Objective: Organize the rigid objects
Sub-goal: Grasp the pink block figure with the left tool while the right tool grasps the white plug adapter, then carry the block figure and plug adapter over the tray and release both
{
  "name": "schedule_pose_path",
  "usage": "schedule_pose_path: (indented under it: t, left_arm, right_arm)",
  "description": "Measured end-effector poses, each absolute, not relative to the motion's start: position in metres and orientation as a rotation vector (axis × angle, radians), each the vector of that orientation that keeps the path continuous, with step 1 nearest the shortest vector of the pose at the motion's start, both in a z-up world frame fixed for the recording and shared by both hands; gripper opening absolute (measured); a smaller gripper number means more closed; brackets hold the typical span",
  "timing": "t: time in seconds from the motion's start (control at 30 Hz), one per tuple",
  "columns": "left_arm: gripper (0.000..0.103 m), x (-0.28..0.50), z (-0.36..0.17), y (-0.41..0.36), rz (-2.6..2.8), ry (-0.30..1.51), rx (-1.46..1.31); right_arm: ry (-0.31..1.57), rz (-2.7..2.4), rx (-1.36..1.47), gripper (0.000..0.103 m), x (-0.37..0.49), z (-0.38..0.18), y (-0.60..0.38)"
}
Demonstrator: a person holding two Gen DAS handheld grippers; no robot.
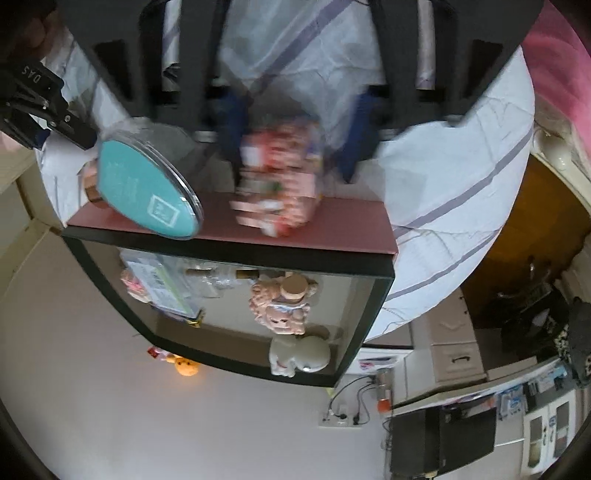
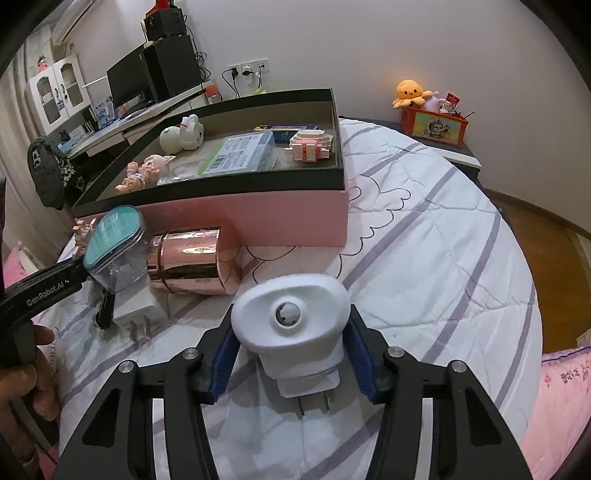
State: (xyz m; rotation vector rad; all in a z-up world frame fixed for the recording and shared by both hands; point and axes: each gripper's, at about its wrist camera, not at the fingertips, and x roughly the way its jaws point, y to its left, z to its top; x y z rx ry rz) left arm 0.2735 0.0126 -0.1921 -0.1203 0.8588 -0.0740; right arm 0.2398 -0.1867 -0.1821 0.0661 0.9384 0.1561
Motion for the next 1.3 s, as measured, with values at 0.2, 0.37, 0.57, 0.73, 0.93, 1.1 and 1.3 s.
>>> schedule_pose_path:
  t: [0.2,0.37,0.57,0.73,0.93,1.1,1.3]
  left_arm:
    - [0.024,0.257,-0.186,0.019,-0.095,0.846,-0.125]
    - [0.024,0.242,-0.176,0.026,-0.105,0.817,-0.135]
    - [0.024,0.224,-0.158,0.028,-0.104,0.777,-0.117]
    - [0.024,0.214,-0.152,0.025,-0.118,0.769,-0.111]
    - [0.024,0.209,-0.150,0.021,-0.130,0.764,-0.105]
    - [0.024,0.208,-0.135,0.019,-0.139,0.732,-0.095]
    - [0.024,0.225,-0.100,0.016,-0.147,0.657,-0.078]
  right_arm:
    - [0.925,0.161,0.068,0.054,0.228,-0.172,-0.185]
    - [0.917,0.161,0.072,0.054,0.220,-0.167,-0.185]
    - [0.904,0.170,0.072,0.054,0.212,-0.160,-0.184]
    - [0.904,0.178,0.073,0.054,0.208,-0.158,-0.184]
    - [0.900,0.192,0.077,0.054,0.205,-0.153,-0.182]
    - [0.867,0.217,0.072,0.054,0.209,-0.137,-0.177]
    - [0.782,0.258,0.050,0.054,0.229,-0.103,-0.164]
